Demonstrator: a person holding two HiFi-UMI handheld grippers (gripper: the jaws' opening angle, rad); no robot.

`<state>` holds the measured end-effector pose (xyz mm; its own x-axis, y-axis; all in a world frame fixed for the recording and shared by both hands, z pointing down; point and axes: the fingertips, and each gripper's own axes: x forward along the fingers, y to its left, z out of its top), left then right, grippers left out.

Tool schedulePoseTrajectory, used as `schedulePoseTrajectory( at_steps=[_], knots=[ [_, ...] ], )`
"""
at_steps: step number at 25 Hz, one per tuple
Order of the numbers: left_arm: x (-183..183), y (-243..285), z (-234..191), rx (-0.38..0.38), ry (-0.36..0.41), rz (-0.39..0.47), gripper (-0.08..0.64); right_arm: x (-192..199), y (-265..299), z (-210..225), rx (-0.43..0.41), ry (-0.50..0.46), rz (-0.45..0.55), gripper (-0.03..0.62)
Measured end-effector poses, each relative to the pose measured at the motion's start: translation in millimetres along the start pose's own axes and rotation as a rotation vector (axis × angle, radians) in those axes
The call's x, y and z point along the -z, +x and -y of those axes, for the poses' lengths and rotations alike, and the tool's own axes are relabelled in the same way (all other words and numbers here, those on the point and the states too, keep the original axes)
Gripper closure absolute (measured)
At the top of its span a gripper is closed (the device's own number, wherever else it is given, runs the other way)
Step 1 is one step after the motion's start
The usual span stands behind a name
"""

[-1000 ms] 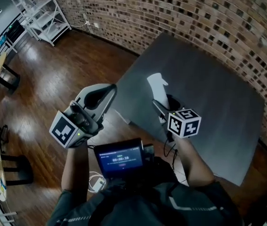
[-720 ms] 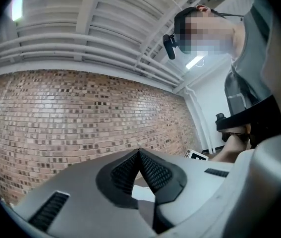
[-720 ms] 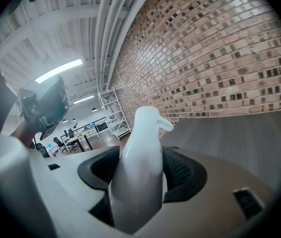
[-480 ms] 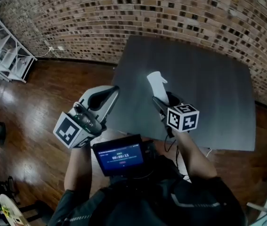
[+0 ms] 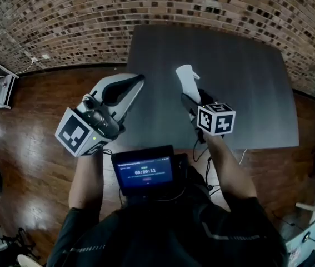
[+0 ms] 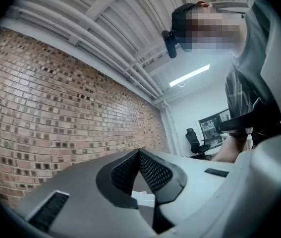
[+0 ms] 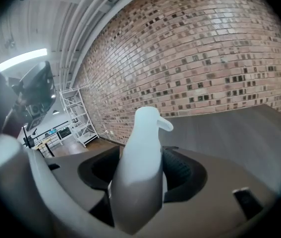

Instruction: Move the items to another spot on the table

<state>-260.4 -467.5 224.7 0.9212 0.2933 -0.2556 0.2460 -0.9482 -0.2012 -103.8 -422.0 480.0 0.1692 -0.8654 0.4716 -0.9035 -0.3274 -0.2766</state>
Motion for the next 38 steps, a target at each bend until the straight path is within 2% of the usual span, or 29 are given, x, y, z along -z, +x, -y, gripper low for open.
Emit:
schedulePoseTrajectory(
  at_steps=[6,11,19,25,33,38],
  knots=[
    [14.8,8.6,-19.1,0.028,-0.065,0.016,0.567,25.6,25.1,18.0,0.07,0.035,-0.096,0.313],
    [54.4,22.3,-30.5,0.04,-0.104,-0.016,0.566,63.0,65.9,51.1,0.098,0.059,-0.203,0.313],
    [90.0,38.9,-46.8,0.064,-0.174,-0.064,0.567,111.9,109.5,84.4,0.144,0.075,-0.353,0.314],
    [119.7,34.4,-43.0,0.074,-0.205,-0.09,0.566,144.2,121.1,95.2,0.156,0.089,-0.396,0.314],
    [133.9,27.6,-45.7,0.056,-0.247,-0.09,0.566,160.7,127.8,91.3,0.148,0.094,-0.43,0.313],
    [134.0,28.8,-45.5,0.053,-0.253,-0.086,0.566,158.3,128.0,93.7,0.153,0.086,-0.431,0.308]
  ],
)
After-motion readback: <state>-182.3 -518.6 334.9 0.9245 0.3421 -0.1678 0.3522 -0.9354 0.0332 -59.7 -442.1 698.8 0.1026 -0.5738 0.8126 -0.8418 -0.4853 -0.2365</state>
